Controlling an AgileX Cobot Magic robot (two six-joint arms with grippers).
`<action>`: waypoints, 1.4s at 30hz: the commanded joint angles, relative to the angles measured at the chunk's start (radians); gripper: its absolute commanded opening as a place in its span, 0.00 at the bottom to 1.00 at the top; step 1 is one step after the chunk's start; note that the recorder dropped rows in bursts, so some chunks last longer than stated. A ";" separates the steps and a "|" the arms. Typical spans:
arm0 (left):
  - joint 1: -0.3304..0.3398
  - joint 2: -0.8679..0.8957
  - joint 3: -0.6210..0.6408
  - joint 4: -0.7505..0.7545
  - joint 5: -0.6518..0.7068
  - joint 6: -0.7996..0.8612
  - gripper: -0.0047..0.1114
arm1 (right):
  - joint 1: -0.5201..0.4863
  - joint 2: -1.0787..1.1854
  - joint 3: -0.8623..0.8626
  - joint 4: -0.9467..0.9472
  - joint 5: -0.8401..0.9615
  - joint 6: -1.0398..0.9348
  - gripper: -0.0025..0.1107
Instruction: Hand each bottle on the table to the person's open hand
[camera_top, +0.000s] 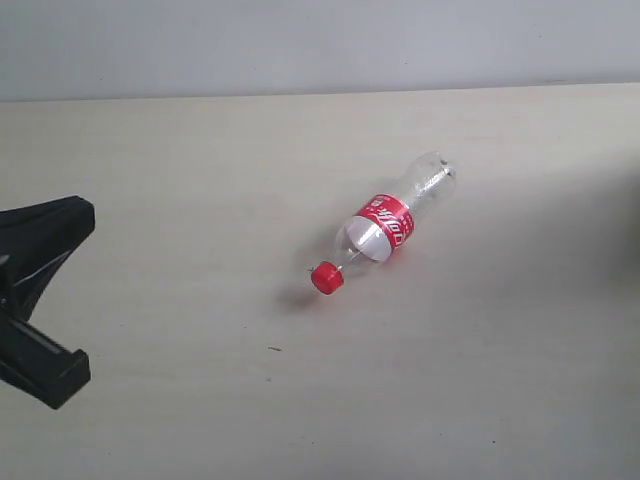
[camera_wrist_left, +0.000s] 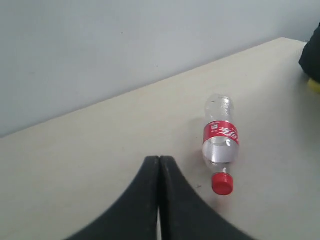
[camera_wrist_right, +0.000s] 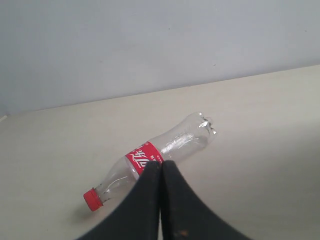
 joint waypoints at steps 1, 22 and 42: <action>-0.005 -0.007 -0.011 0.018 0.132 0.138 0.04 | -0.003 -0.003 0.004 -0.002 -0.002 -0.002 0.02; 0.289 0.035 -0.446 -1.155 -0.208 1.833 0.04 | -0.003 -0.003 0.004 -0.002 -0.002 -0.002 0.02; 0.390 -0.074 0.119 -1.213 -1.235 1.669 0.04 | -0.003 -0.003 0.004 -0.002 -0.002 -0.002 0.02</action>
